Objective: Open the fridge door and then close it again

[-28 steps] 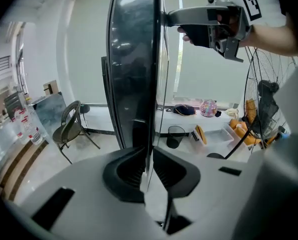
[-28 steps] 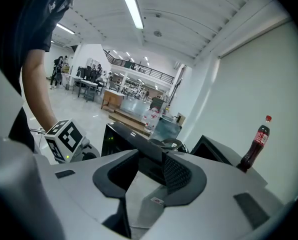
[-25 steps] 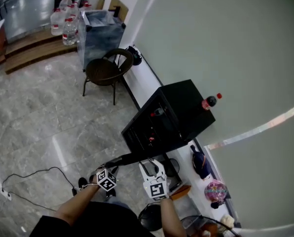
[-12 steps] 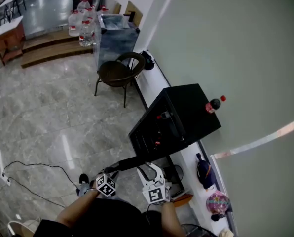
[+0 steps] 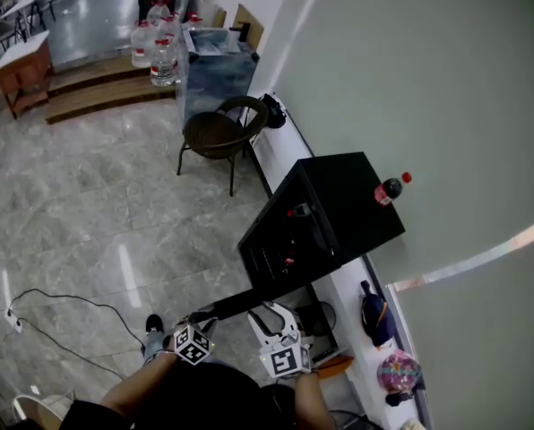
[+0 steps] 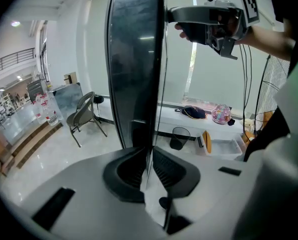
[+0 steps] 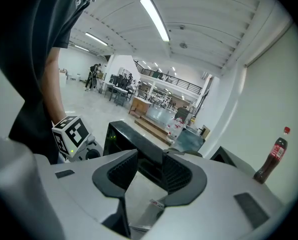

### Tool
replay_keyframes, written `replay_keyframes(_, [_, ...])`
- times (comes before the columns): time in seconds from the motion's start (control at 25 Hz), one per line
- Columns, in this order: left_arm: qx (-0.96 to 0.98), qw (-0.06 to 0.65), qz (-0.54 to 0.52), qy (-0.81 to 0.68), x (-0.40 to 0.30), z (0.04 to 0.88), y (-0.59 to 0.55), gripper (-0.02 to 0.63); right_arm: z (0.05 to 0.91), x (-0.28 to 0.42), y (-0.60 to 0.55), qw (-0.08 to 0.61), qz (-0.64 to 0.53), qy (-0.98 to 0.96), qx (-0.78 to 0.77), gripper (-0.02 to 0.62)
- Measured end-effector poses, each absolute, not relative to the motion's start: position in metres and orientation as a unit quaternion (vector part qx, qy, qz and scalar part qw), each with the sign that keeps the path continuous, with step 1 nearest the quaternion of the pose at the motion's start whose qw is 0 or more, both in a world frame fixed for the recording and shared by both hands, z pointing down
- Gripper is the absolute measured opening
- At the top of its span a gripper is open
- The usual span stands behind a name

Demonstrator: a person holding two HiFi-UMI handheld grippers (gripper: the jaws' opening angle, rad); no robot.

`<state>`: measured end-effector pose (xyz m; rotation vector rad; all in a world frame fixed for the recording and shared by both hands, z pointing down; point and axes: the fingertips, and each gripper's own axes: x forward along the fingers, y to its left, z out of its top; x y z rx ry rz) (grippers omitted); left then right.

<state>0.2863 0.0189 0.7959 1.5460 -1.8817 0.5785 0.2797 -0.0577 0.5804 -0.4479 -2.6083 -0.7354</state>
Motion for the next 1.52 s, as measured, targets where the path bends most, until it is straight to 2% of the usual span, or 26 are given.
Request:
replay_keyframes(0.64, [0.605,0.313,0.219,-0.699,0.251,0.797,0.021,0.048,0.578,0.250,-0.054,0.185,-0.244,-0.941,-0.147,0.160])
replay_keyframes(1.52, [0.712,0.254,0.243,-0.607,0.093,0.794,-0.043,0.057,0.576,0.130,-0.105,0.228,-0.194,-0.954,0.021,0.164])
